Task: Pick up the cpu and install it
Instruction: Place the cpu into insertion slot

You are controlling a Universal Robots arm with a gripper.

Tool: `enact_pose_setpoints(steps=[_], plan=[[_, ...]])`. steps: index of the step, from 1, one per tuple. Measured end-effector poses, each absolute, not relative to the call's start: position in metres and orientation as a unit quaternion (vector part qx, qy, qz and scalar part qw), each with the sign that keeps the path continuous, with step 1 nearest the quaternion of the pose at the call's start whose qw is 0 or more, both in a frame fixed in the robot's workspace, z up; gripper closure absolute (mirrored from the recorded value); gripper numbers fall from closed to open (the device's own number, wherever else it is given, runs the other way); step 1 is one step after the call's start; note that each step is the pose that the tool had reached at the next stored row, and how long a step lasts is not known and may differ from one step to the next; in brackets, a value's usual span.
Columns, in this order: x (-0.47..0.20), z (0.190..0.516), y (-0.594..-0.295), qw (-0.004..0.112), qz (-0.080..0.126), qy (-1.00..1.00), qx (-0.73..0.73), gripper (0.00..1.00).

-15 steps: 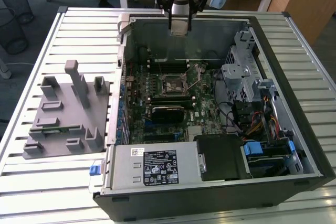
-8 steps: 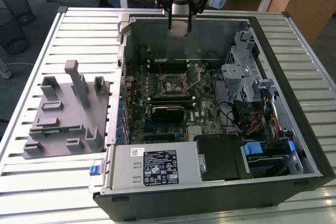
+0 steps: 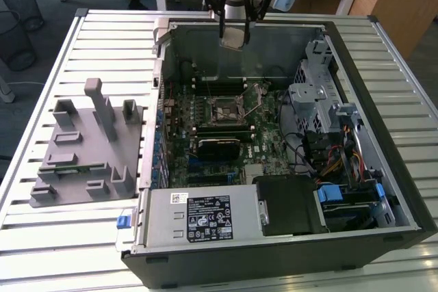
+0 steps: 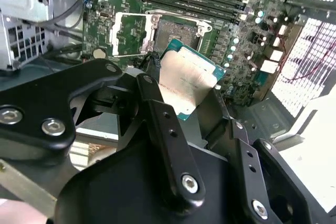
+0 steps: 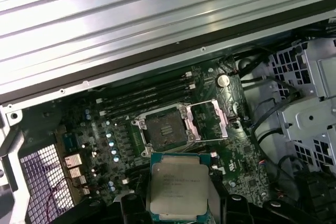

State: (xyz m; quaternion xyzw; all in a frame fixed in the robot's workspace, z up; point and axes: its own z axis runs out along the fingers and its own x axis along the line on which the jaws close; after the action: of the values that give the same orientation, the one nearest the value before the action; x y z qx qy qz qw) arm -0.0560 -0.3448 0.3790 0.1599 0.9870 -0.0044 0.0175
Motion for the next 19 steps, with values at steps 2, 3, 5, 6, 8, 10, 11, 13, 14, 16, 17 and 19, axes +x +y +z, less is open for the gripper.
enact_pose_setpoints(steps=[2,3,5,6,8,10,11,13,14,16,17,19], plan=[[-0.056,0.3788,-0.3445,0.018,-0.005,0.985,0.171,0.47],[-0.056,0.3787,-0.3444,0.018,-0.005,0.984,0.177,0.47],[-0.056,0.3785,-0.344,0.018,-0.005,0.982,0.188,0.47],[-0.056,0.3784,-0.3439,0.018,-0.006,0.981,0.194,0.47],[-0.056,0.3782,-0.3436,0.018,-0.006,0.979,0.205,0.47],[-0.056,0.378,-0.3432,0.018,-0.007,0.976,0.215,0.47],[-0.056,0.3779,-0.3431,0.018,-0.007,0.975,0.22,0.47],[-0.056,0.3777,-0.3427,0.018,-0.007,0.973,0.23,0.47],[-0.056,0.3776,-0.3425,0.019,-0.008,0.972,0.235,0.47],[-0.056,0.3774,-0.3422,0.019,-0.008,0.969,0.244,0.47],[-0.056,0.3773,-0.3421,0.019,-0.008,0.968,0.249,0.47],[-0.056,0.3771,-0.3417,0.019,-0.009,0.966,0.259,0.47]])
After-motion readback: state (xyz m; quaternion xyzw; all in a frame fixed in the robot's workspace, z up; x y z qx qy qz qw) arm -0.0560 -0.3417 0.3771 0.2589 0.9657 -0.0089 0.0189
